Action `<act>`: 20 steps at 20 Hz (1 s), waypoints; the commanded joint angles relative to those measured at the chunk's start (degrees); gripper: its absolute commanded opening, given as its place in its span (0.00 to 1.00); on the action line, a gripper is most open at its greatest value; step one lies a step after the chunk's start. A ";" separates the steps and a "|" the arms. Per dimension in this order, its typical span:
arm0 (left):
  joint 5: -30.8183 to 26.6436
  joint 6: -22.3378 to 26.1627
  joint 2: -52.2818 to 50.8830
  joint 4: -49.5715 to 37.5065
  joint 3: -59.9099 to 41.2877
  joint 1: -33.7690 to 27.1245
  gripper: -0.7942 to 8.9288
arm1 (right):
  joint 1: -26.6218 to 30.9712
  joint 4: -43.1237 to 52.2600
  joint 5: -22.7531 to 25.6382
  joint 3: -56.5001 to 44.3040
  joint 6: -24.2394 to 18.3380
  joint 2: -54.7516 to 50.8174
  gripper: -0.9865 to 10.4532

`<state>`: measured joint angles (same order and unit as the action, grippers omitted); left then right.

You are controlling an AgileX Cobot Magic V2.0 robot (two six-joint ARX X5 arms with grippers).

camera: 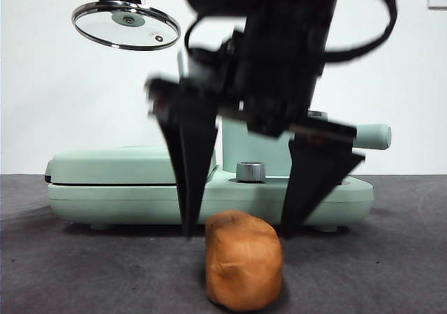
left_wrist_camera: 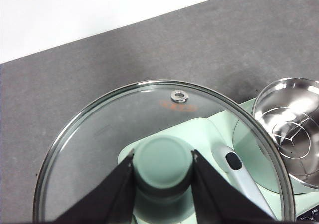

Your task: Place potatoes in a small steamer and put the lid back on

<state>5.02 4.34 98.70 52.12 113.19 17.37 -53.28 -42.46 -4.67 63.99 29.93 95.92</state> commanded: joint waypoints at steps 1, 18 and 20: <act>0.31 -0.79 0.00 -1.55 2.21 0.26 0.09 | -0.76 0.85 0.22 1.11 0.55 2.95 0.50; 0.31 -0.98 0.04 -1.77 2.21 -2.05 0.09 | 9.68 -24.22 0.02 31.52 -12.46 4.79 0.23; 0.31 -1.62 0.07 -1.77 2.21 -2.54 0.09 | 14.67 -24.37 0.26 39.28 -14.84 5.27 0.23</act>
<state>4.95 3.33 98.70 52.05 113.19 14.46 -38.26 -66.78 -4.69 102.06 17.10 99.81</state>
